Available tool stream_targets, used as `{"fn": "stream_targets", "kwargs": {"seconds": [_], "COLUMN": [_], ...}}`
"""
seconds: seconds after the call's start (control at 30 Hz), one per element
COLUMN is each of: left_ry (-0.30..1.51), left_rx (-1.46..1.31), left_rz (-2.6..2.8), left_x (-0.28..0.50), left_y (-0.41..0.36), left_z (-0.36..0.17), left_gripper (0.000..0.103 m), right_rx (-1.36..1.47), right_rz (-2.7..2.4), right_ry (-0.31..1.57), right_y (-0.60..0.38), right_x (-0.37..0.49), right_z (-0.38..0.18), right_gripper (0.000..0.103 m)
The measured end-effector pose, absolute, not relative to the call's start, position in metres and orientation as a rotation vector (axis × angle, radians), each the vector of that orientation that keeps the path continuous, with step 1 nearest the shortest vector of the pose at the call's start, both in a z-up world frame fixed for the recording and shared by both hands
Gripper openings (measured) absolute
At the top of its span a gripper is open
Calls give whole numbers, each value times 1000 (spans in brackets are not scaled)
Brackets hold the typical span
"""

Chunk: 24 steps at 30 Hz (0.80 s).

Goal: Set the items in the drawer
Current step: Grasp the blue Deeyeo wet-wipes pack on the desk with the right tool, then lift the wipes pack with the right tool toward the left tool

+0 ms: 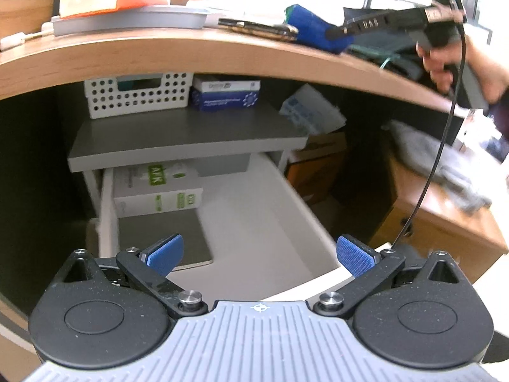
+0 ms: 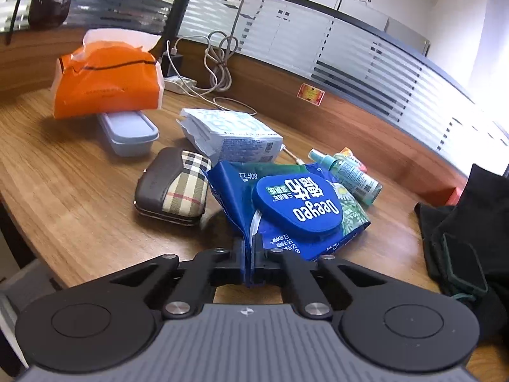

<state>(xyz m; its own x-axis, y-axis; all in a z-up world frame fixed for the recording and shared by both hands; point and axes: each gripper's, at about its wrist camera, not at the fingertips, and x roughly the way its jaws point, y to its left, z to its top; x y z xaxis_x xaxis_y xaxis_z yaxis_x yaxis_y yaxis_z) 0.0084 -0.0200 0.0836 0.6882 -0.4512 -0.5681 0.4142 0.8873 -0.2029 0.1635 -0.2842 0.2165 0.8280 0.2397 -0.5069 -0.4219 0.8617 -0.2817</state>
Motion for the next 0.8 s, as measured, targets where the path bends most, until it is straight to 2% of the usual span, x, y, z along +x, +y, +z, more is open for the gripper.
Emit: {"fn": "stream_targets", "kwargs": {"seconds": [0.63,0.8], "left_ry": [562,543], "left_rx": [58,48], "left_rz": [-630,-693], "left_x": [28,35], "left_y": [-65,-80], "left_z": [151,169], "left_gripper": [103,103], "right_rx": [-348,-372], "right_rz": [468,473], "right_ry": [527,516], "right_y": [-325,-331], "right_x": [61,42], "right_z": [227,228], "right_gripper": [3,7]}}
